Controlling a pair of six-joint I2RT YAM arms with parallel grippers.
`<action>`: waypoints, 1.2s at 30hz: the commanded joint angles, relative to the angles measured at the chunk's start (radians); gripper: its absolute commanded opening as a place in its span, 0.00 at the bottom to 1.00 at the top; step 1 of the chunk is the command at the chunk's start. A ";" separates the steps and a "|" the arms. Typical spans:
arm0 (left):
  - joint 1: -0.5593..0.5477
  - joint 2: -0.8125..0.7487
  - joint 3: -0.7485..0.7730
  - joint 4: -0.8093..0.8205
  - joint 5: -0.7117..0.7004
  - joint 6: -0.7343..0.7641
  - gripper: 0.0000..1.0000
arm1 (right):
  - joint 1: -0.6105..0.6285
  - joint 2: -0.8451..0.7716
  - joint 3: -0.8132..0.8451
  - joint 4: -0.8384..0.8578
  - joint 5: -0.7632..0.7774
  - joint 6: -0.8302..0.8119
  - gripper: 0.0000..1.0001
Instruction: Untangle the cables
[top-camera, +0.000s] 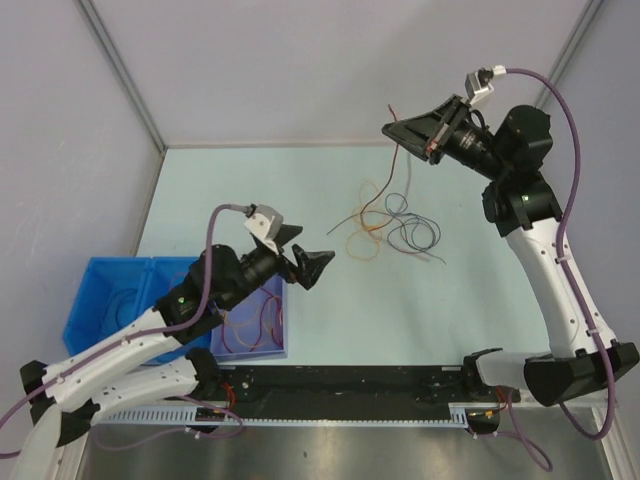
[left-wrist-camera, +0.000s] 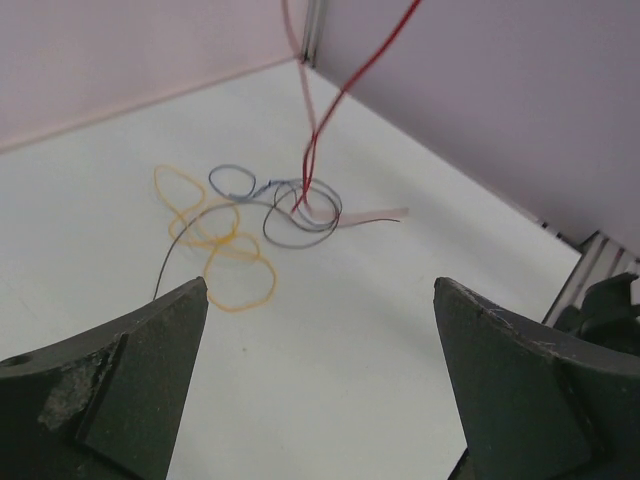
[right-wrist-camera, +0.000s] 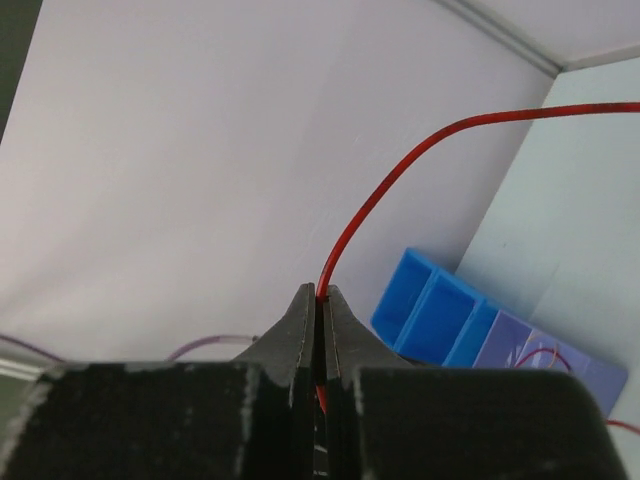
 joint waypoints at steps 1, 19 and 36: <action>-0.008 -0.069 0.043 0.038 0.042 -0.012 1.00 | 0.088 0.039 0.167 -0.065 -0.031 -0.059 0.00; -0.008 -0.274 0.038 -0.125 0.012 -0.032 1.00 | 0.415 0.283 0.446 -0.047 0.001 -0.123 0.00; -0.008 -0.248 0.313 -0.213 -0.085 0.268 1.00 | 0.437 0.255 0.490 -0.352 -0.109 -0.435 0.00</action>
